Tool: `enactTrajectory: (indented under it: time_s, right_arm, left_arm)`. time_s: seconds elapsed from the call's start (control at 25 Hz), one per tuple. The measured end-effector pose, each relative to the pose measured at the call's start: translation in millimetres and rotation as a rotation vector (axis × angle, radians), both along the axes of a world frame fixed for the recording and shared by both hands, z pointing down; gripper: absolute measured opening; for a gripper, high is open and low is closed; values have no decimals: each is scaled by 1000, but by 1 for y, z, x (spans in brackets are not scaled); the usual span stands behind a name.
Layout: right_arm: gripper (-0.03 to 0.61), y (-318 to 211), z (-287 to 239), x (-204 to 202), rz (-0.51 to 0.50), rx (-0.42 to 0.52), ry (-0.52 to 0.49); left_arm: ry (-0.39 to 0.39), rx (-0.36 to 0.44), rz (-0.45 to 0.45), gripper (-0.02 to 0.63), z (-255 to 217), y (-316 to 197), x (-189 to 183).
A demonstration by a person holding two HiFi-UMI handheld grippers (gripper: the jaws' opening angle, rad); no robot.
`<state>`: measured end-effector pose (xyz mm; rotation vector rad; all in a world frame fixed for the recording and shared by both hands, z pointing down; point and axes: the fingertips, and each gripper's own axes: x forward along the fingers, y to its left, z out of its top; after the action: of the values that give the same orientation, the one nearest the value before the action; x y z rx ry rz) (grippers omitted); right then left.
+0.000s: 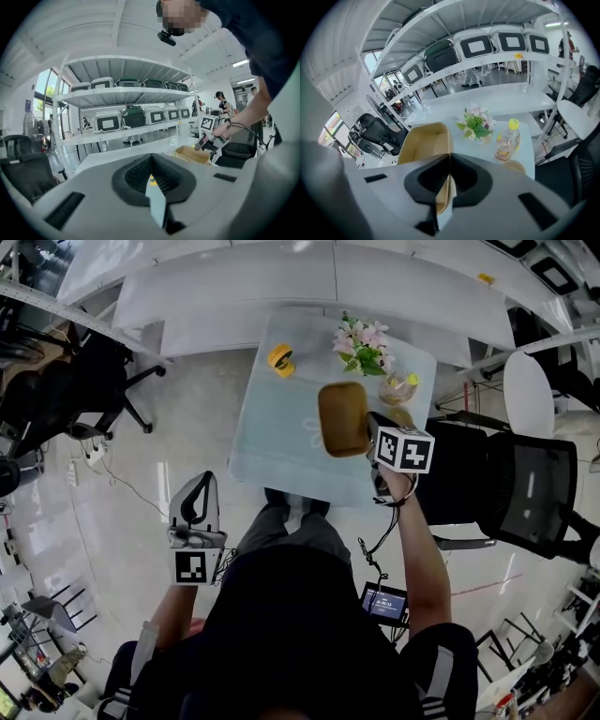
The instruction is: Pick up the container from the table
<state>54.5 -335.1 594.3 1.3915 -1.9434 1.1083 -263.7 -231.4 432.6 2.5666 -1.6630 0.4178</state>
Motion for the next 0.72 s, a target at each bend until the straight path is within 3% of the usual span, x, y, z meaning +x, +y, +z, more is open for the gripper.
enactTrajectory:
  time_s: [0.72]
  right_arm:
    - [11,30,-96,-15,-74,81,-25]
  left_arm:
    - [28,34,29,5,-14,15,11]
